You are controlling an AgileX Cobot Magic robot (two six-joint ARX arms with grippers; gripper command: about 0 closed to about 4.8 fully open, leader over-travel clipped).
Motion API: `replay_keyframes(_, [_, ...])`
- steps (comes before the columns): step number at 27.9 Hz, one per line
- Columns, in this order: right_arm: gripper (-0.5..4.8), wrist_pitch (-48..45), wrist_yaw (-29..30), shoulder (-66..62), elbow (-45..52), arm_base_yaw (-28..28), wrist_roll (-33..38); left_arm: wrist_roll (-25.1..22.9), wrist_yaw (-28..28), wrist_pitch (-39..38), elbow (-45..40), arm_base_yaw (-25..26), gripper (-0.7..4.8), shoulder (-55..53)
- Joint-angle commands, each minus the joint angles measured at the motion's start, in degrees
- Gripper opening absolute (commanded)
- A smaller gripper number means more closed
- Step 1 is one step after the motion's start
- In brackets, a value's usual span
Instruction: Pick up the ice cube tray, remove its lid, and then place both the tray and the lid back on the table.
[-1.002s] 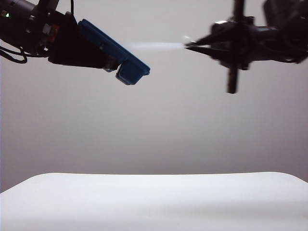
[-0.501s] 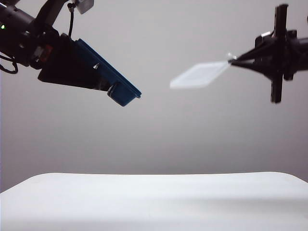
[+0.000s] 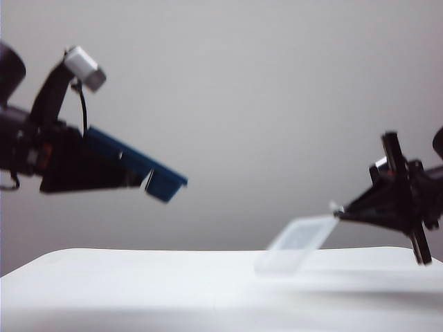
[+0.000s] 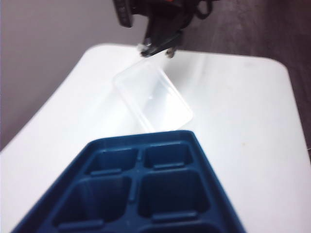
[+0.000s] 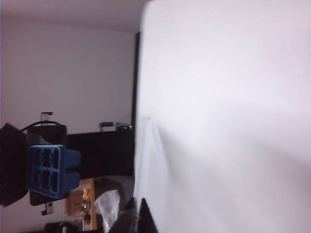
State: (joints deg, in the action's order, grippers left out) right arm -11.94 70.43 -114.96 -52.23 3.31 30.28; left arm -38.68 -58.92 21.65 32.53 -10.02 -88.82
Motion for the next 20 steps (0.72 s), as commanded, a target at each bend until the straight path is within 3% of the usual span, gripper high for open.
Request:
replay_keyframes(1, [-0.05, -0.48, -1.77, -1.46, -0.13, 0.04, -0.55, 3.19, -1.86, 7.82, 0.07, 0.13, 3.05, -4.44])
replay_keyframes(8, [-0.02, -0.28, -8.11, -2.03, -0.11, 0.5, -0.76, 4.83, 0.02, 12.22, 0.07, 0.04, 3.05, -10.12])
replay_keyframes(9, [0.18, -0.2, -9.14, -2.03, -0.11, 0.72, -0.74, 4.81, 0.35, 12.24, 0.07, 0.07, 3.05, -10.49])
replay_keyframes(12, [1.6, 0.72, -11.87, -2.03, -0.11, 1.01, -0.7, 4.79, 2.29, 11.89, 0.07, 0.04, 3.05, -10.88])
replay_keyframes(20, [1.72, 2.84, -13.92, -2.01, -0.13, 1.03, -0.74, 4.66, 2.64, 11.85, 0.07, 0.04, 3.18, -10.88])
